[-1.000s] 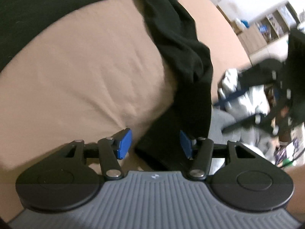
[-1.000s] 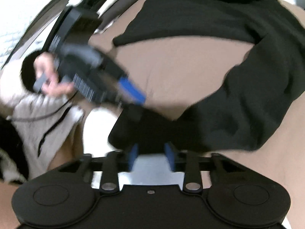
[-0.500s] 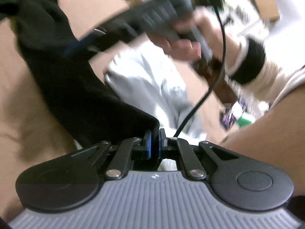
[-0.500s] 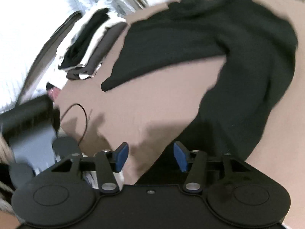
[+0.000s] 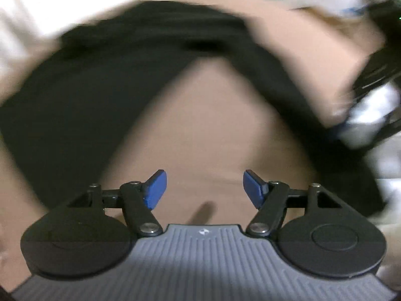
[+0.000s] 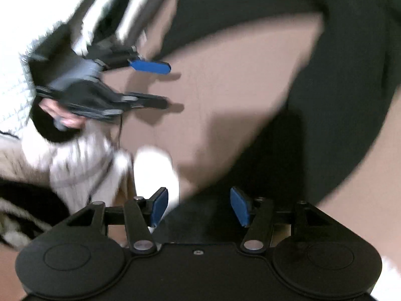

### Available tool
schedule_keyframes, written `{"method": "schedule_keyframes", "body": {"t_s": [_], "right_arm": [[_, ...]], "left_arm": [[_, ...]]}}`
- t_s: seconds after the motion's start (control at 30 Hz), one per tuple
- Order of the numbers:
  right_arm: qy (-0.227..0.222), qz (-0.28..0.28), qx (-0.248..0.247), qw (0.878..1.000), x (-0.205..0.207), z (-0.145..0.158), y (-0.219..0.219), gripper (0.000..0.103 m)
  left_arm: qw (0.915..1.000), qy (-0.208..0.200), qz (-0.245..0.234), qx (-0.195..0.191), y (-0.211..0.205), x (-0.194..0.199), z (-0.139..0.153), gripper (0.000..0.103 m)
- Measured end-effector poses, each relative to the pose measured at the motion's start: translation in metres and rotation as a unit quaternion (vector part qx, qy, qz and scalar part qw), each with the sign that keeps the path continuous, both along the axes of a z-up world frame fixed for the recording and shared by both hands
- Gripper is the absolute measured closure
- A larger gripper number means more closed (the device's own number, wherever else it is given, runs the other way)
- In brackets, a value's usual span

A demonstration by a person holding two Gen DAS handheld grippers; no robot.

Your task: Fold clothes

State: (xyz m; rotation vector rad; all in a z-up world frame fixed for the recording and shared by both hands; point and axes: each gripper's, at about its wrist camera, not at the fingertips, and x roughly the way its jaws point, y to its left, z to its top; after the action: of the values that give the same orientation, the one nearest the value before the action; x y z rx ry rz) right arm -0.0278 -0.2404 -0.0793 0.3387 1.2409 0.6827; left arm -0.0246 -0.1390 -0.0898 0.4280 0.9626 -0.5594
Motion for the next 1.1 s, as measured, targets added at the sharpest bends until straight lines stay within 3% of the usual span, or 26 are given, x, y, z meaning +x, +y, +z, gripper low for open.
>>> {"method": "schedule_keyframes", "body": {"t_s": [0.07,0.13,0.2,0.23,0.27,0.33,0.4,0.47,0.5,0.53,0.57,0.67,0.77,0.8,0.9,0.97,1.03,1.1], "right_arm": [[-0.047,-0.033,-0.018,0.998,0.021,0.018,-0.002,0.039],[-0.076,-0.077,-0.041,0.993,0.044,0.022,-0.005,0.036],[-0.082,-0.130,-0.078,0.985,0.071,0.011,-0.007,0.036],[-0.086,-0.148,-0.101,0.980,0.082,0.004,-0.005,0.036],[-0.093,-0.164,-0.133,0.973,0.091,-0.005,-0.001,0.036],[-0.110,-0.199,-0.207,0.952,0.108,-0.022,0.007,0.034],[-0.114,-0.248,-0.281,0.920,0.118,-0.038,0.004,0.034],[-0.129,-0.258,-0.292,0.912,0.120,-0.047,0.001,0.036],[-0.155,-0.255,-0.292,0.909,0.116,-0.045,-0.001,0.057],[-0.169,-0.247,-0.306,0.904,0.112,-0.043,-0.003,0.101],[-0.175,-0.239,-0.321,0.900,0.106,-0.041,-0.006,0.098],[-0.198,-0.250,-0.308,0.897,0.077,-0.031,-0.023,0.098],[-0.193,-0.247,-0.291,0.904,0.060,-0.030,-0.037,0.099],[-0.190,-0.242,-0.289,0.906,0.061,-0.031,-0.037,0.099],[-0.183,-0.224,-0.285,0.914,0.065,-0.032,-0.037,0.099],[-0.179,-0.210,-0.293,0.915,0.064,-0.030,-0.035,0.099],[-0.172,-0.197,-0.309,0.914,0.063,-0.032,-0.032,0.100],[-0.158,-0.196,-0.310,0.917,0.067,-0.043,-0.033,0.100]], "left_arm": [[0.9962,-0.041,0.034,0.069,0.015,0.016,-0.014,0.033],[0.9907,-0.064,0.034,0.115,0.023,0.028,-0.032,0.026],[0.9913,-0.079,0.020,0.103,0.032,0.032,-0.041,0.011],[0.9918,-0.087,0.013,0.092,0.037,0.033,-0.044,0.010],[0.9921,-0.095,0.006,0.082,0.041,0.035,-0.048,0.016],[0.9970,-0.057,0.043,0.032,0.053,0.044,-0.040,0.100],[0.9963,-0.028,0.080,-0.013,0.065,0.048,-0.027,0.100],[0.9937,-0.049,0.096,-0.032,0.075,0.040,-0.011,0.100],[0.9923,-0.054,0.104,-0.041,0.080,0.034,-0.004,0.100],[0.9910,-0.054,0.111,-0.052,0.084,0.025,0.003,0.100],[0.9909,-0.053,0.111,-0.054,0.086,0.016,0.005,0.100],[0.9936,-0.044,0.096,-0.041,0.087,-0.005,0.001,0.101],[0.9964,0.011,0.080,0.027,0.083,-0.007,-0.025,0.101],[0.9962,0.018,0.078,0.034,0.083,-0.005,-0.028,0.100],[0.9960,0.021,0.085,0.017,0.083,0.001,-0.020,0.098],[0.9938,0.020,0.106,-0.026,0.093,0.005,-0.011,0.091],[0.9879,0.011,0.137,-0.071,0.110,0.005,0.000,0.066],[0.9822,-0.026,0.169,-0.078,0.124,0.008,0.009,0.057]]}}
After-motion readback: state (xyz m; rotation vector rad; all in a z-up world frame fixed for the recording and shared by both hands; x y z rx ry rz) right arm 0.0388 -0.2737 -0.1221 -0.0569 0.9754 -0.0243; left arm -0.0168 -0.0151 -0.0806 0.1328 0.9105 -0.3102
